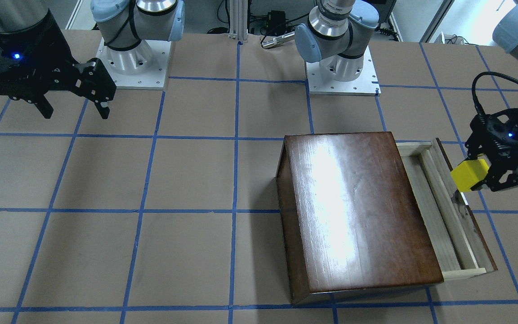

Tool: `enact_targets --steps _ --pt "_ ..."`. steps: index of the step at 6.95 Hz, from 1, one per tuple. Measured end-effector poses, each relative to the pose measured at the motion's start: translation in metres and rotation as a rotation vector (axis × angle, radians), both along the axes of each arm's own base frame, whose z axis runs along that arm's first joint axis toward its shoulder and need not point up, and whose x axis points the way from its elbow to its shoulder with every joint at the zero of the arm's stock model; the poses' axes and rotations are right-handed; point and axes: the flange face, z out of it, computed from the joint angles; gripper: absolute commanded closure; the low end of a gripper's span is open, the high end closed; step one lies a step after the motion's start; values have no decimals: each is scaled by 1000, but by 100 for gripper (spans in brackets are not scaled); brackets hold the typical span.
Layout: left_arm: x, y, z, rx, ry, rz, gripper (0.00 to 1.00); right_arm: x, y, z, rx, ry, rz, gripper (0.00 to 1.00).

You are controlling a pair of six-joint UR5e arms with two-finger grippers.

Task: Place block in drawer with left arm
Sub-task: 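Lift the yellow cube and carry it over the open drawer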

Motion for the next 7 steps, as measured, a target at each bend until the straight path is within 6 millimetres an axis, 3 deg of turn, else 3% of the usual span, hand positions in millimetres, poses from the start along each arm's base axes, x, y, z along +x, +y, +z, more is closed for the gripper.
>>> enact_targets --steps 2,7 --pt "-27 -10 -12 16 13 12 100 0 0 0 1 1 1 0" --pt "-32 -24 -44 46 30 -72 100 0 0 0 0 1 2 0"
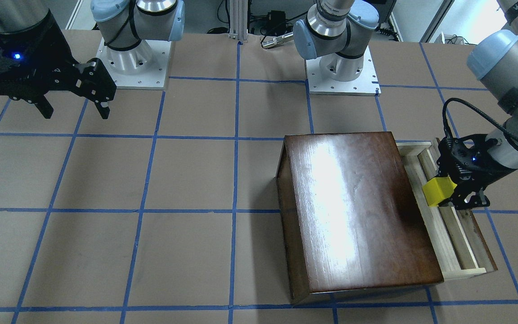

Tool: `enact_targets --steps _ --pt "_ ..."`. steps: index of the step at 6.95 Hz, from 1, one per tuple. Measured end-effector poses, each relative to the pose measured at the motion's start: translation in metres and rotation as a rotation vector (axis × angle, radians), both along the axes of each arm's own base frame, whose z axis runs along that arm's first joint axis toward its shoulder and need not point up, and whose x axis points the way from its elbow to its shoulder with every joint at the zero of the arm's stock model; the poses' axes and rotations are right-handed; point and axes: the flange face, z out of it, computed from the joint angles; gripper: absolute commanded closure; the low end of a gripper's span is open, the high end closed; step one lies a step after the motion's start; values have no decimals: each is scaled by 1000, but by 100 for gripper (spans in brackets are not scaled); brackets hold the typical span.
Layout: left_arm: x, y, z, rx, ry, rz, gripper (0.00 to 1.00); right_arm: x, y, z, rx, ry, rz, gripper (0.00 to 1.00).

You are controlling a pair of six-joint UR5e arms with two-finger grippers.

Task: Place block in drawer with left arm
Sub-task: 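Lift the yellow cube and carry it over the open drawer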

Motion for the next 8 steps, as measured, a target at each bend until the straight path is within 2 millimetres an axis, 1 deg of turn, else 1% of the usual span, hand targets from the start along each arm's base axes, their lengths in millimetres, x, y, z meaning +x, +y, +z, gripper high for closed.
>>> enact_targets --steps 1,2,3,4,5,8 --pt "0 -1 -4 6 2 -4 100 0 0 0 0 0 0 0" --pt "0 -3 -8 11 8 -5 90 0 0 0 0 0 0 0" --pt "0 -4 -13 12 14 -4 63 0 0 0 0 0 0 0" --pt "0 -6 -16 11 19 0 41 0 0 0 0 0 0 0" --pt "-1 -6 -18 10 30 10 22 0 0 0 0 0 0 0" --pt "-4 -6 -23 9 60 38 19 0 0 0 0 0 0 0"
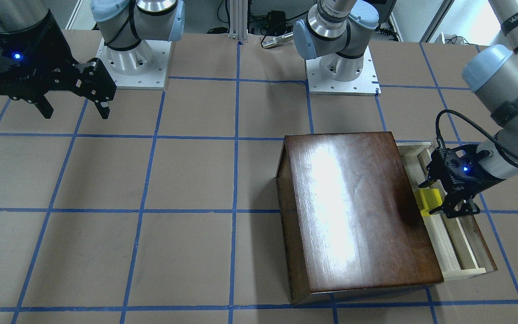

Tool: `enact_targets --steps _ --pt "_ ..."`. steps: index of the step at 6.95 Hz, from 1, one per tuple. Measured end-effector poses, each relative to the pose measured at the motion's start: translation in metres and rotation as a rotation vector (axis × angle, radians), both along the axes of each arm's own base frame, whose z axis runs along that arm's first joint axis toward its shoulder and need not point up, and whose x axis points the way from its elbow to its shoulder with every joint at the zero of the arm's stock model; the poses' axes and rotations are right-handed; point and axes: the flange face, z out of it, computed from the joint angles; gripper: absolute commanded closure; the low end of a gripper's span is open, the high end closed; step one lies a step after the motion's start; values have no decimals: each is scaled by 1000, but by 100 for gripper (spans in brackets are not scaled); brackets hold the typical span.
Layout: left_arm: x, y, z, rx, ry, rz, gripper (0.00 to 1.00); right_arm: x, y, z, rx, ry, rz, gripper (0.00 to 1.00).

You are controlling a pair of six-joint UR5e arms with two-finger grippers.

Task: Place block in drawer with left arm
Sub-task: 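Lower the cube into the drawer and open the left gripper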

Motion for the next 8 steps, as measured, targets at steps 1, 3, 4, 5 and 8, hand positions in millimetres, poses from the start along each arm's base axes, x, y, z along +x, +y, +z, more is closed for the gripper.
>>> enact_targets --steps 1,3,4,5,8 --pt "1 0 0 0 -1 1 19 0 0 0 0 0 0 0" --pt "1 1 12 -17 -15 2 20 0 0 0 0 -1 0 0" --pt "0 2 30 -40 -28 28 19 0 0 0 0 -1 0 0" --pt "-3 3 54 -51 -42 115 19 0 0 0 0 0 0 0" --pt "-50 22 113 -4 -92 491 19 0 0 0 0 -1 0 0"
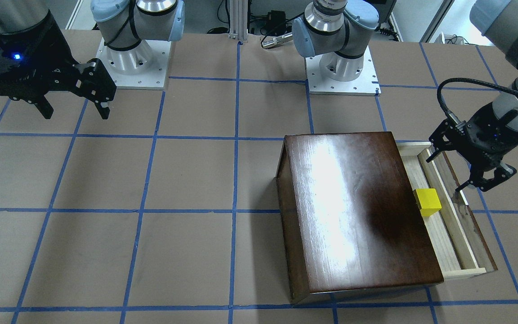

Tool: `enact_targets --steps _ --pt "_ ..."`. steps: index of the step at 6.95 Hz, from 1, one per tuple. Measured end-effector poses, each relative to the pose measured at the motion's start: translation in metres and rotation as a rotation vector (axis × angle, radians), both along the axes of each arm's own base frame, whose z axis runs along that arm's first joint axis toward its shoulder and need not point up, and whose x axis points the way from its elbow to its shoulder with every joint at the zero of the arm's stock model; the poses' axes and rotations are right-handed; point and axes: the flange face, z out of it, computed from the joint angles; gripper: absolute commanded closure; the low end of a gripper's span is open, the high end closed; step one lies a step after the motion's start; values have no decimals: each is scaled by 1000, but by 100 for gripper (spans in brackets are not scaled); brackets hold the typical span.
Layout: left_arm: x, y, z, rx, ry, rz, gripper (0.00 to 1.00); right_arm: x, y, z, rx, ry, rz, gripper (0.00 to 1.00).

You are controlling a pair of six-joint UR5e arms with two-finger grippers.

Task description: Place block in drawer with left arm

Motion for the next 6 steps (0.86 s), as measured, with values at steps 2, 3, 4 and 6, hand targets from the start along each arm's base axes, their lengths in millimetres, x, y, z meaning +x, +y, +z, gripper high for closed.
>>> enact_targets --steps 2,3,4,6 --pt "-41 9 16 7 -16 200 15 0 0 1 -1 0 0 0" --pt "-61 11 19 8 -11 308 12 0 0 1 -1 0 0 0" --pt "-82 11 20 12 -1 442 11 0 0 0 -1 0 0 0" --pt "-135 15 26 6 13 641 7 0 0 0 0 0 0 0"
